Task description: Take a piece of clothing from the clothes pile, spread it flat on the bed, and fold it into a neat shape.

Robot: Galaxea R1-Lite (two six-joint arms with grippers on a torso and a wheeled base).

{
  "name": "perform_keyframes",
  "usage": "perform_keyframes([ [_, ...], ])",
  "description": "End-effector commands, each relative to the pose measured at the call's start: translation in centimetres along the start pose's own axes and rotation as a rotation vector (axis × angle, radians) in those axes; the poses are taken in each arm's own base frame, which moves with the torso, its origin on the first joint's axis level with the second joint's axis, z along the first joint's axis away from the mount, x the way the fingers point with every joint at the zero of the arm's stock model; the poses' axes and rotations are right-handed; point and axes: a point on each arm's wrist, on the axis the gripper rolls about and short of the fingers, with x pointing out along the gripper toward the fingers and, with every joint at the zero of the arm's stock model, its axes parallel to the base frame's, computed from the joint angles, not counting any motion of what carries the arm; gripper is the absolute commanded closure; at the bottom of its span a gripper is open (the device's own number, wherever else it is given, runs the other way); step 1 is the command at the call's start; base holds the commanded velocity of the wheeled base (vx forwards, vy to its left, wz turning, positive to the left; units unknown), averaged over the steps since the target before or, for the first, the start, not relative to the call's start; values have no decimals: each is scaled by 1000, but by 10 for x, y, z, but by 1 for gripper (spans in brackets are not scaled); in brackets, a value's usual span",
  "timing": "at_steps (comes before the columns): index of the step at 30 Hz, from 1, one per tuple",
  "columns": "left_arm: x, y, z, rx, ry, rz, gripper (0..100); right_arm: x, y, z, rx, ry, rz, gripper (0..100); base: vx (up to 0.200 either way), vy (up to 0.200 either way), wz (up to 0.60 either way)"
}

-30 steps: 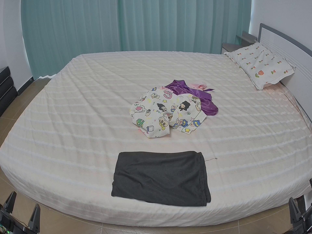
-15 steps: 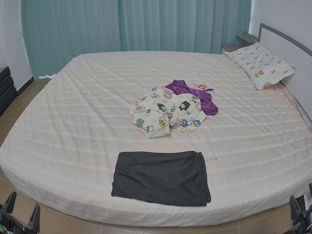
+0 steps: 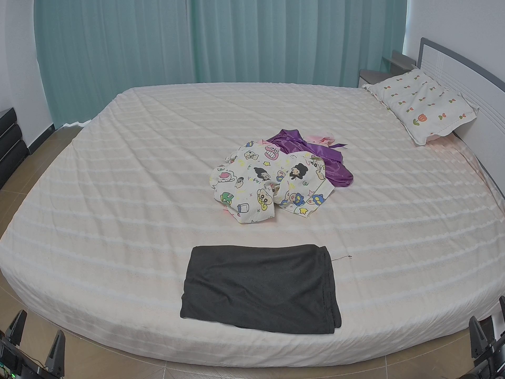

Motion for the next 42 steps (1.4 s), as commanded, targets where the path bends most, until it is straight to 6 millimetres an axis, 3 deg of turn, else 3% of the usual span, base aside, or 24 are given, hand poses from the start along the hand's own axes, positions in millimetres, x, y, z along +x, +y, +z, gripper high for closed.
perform_keyframes([
  [1,1,0,-5,0,10,0,0,0,0,-5,-1,2,1,0,0,0,0],
  [42,1,0,-5,0,9,-3,0,0,0,-5,-1,2,1,0,0,0,0],
])
